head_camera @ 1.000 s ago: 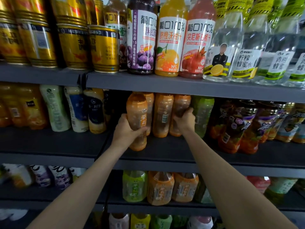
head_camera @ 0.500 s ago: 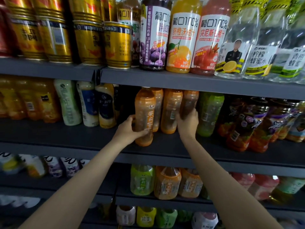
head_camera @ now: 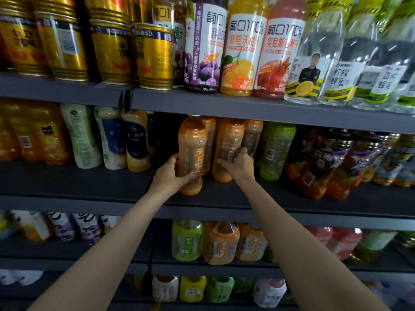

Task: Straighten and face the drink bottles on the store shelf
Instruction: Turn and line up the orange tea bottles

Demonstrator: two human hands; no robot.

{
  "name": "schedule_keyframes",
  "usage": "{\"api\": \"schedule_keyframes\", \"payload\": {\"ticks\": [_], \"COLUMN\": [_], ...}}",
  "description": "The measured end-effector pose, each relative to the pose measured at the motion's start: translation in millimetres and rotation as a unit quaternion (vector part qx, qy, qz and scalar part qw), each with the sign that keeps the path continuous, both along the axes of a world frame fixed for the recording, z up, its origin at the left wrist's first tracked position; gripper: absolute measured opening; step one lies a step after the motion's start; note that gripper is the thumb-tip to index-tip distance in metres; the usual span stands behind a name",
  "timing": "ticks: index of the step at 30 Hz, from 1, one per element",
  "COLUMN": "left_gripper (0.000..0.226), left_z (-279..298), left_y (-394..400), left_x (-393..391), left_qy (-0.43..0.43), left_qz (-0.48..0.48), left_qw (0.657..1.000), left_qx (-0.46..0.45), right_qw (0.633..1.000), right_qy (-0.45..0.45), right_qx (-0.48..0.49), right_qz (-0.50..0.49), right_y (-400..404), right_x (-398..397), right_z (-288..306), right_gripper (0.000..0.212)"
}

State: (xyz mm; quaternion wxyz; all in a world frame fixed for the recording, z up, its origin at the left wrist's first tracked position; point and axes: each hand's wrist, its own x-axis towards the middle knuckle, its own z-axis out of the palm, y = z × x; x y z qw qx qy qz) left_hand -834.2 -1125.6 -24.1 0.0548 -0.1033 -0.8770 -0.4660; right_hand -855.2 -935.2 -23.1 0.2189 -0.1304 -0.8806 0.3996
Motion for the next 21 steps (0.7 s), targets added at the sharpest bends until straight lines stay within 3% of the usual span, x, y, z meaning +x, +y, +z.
{"api": "schedule_keyframes", "payload": {"ticks": [6,10,12,15,17,21], "left_gripper": [0.076,0.079,0.079,0.075,0.077,0.088], "left_z": [0,1,-1,-5,-8,-13], "left_y": [1,1,5,18,33,65], "left_x": [3,7,10,17,22,34], "left_qy": [-0.009,-0.014,-0.005,0.033,0.071,0.122], "left_qz": [0.000,-0.016,-0.032,-0.017,0.011,0.042], "left_qw": [1.000,0.999,0.999,0.999,0.997,0.991], "left_qx": [0.016,0.027,0.028,0.018,-0.007,-0.033], "right_qw": [1.000,0.997,0.999,0.970,0.956,0.964], "right_qy": [-0.005,-0.061,-0.019,0.080,0.093,0.079], "right_qx": [0.023,0.020,-0.030,-0.210,-0.243,-0.183], "right_qz": [0.015,0.032,0.038,0.089,0.137,0.175], "right_y": [-9,-4,0,-3,-3,-4], "right_x": [13,15,23,50,67,90], "right_z": [0,1,0,12,19,20], "right_gripper": [0.059,0.061,0.058,0.045,0.038,0.066]}}
